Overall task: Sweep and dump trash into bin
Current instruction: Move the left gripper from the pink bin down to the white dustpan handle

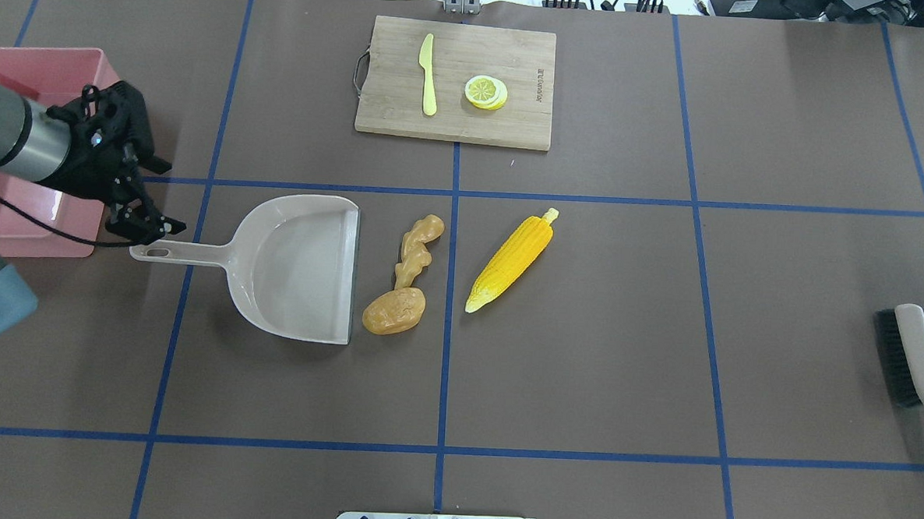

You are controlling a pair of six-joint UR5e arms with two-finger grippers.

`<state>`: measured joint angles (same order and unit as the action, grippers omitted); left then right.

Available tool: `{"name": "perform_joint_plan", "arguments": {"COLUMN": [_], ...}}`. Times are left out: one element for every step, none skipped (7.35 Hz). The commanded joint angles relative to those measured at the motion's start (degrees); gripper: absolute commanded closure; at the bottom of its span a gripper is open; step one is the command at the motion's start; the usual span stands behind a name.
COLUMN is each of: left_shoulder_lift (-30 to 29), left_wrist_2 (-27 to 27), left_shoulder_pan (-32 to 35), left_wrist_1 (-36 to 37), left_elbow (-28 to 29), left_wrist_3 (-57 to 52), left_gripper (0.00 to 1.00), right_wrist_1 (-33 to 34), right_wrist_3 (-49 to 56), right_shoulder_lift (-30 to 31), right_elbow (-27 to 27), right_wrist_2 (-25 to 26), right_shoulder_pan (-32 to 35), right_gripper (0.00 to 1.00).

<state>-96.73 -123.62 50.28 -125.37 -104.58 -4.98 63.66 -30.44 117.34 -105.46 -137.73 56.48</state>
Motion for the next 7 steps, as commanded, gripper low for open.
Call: {"name": "perform_joint_plan", "arguments": {"left_shoulder_lift": [8.1, 8.5, 8.2, 8.1, 7.9, 6.7, 5.4], "left_wrist_2": [4.7, 4.7, 4.7, 5.1, 7.0, 8.4, 8.4], "left_shoulder_pan": [-5.3, -5.5, -5.6, -5.6, -5.8, -6.2, -6.3], "left_wrist_1": [-8.1, -9.2, -9.4, -9.5, -9.4, -8.9, -8.8], "left_elbow": [-0.8, -0.9, -1.1, -1.1, -0.5, -0.3, 0.5], "left_wrist_3": [-0.8, -0.8, -1.6, -5.7, -6.3, -6.4, -6.4], "left_gripper": [0.04, 0.05, 0.07, 0.07, 0.07, 0.07, 0.07], "right_wrist_1": [-0.2, 0.0, -0.1, -0.1, 0.0, 0.0, -0.2], "right_wrist_3": [-2.1, -2.7, -4.1, -4.1, -4.2, -5.2, -5.5], "right_shoulder_lift": [-1.2, -2.2, -2.3, -2.3, -2.3, -2.2, -2.0], "right_elbow": [0.6, 1.6, 2.3, 2.6, 2.6, 2.6, 2.5], "right_wrist_2": [-0.3, -0.5, -0.3, -0.5, -0.9, -1.5, -1.7], "right_shoulder_pan": [-2.0, -3.3, -4.4, -4.9, -5.2, -5.4, -5.4], "right_gripper": [0.0, 0.0, 0.01, 0.13, 0.25, 0.41, 0.61]}}
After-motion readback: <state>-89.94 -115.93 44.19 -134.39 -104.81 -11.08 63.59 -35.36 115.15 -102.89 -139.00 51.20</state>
